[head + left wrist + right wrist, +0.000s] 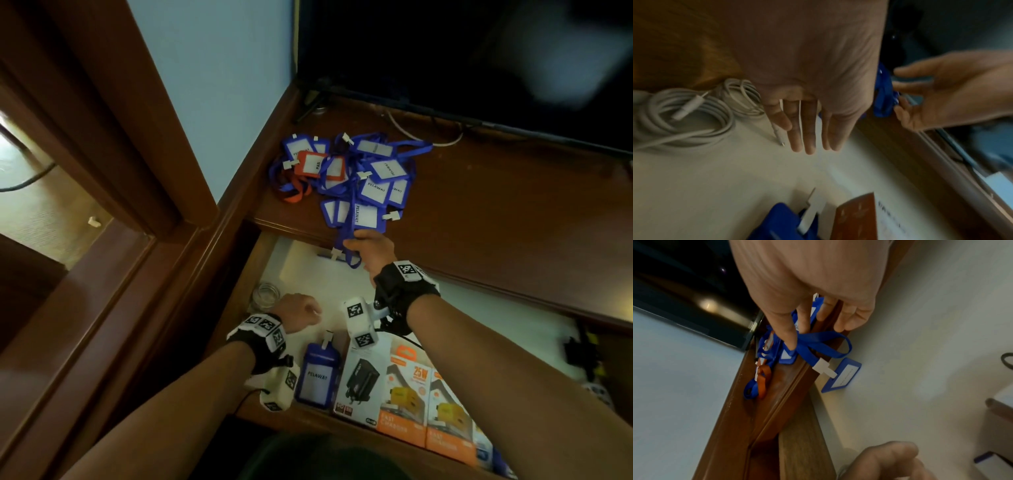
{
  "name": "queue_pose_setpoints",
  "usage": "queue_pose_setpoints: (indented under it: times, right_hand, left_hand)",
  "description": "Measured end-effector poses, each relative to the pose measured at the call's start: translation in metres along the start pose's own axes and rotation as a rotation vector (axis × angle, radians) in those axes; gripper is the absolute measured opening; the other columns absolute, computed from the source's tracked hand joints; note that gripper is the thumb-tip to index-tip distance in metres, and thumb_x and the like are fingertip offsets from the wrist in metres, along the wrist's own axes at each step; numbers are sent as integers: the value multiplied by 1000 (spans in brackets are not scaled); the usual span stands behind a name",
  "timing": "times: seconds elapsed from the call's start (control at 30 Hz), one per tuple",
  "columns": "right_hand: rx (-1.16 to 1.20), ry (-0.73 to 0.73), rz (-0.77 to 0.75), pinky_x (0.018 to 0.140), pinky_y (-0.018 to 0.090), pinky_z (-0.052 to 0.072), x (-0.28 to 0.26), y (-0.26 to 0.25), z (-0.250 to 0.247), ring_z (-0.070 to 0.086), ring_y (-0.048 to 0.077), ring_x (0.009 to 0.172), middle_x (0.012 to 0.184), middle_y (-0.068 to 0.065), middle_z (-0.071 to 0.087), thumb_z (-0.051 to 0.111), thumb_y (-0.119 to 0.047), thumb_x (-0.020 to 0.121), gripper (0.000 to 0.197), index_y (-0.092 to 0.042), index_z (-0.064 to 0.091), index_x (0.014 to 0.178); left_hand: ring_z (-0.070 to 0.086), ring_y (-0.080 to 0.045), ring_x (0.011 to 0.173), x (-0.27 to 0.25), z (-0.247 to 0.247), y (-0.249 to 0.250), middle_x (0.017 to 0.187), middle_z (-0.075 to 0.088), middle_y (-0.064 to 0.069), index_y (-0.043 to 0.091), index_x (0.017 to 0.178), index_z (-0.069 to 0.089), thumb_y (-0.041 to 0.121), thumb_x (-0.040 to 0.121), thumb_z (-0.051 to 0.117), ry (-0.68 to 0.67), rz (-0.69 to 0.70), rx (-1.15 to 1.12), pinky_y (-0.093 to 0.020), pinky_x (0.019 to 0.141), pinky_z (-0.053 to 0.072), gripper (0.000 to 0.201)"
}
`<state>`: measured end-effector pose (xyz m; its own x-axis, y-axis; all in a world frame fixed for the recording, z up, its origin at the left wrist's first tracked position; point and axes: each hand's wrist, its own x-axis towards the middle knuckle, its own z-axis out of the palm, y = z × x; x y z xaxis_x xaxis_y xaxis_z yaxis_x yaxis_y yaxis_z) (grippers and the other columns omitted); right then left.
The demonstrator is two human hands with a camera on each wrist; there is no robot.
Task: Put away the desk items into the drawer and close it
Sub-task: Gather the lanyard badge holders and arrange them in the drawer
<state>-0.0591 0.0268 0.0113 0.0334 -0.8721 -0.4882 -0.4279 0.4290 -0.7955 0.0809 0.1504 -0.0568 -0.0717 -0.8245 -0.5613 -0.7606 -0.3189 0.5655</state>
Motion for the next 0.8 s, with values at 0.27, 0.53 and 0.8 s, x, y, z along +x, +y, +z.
queue_pose_setpoints:
  times: [0.27, 0.53, 0.8]
  right_hand:
    - [24, -76, -25, 65, 17, 48, -19, -11, -10, 58, 13, 81, 90, 2, 63, 72, -8, 78, 22, -26, 62, 70]
    - [196, -184, -74, 60, 33, 48, -70, -28, -35, 52, 24, 54, 60, 13, 56, 52, 5, 83, 17, -6, 55, 70]
    - [296, -334, -174, 35, 17, 24, -104, -78, -82, 27, 8, 35, 45, -1, 35, 43, 2, 94, 28, -11, 46, 70]
  left_hand:
    - [66, -14, 90, -9, -35, 14, 95, 72, -1, 15, 94, 73, 13, 88, 64, 311, 119, -271, -33, 89, 51, 11]
    - [45, -14, 114, -26, -83, 83, 124, 48, 4, 29, 118, 55, 7, 82, 63, 716, 296, -135, -26, 95, 39, 43]
    - [44, -20, 120, 34, -105, 111, 121, 61, 11, 25, 109, 66, 32, 84, 60, 590, 456, 314, -32, 102, 29, 27]
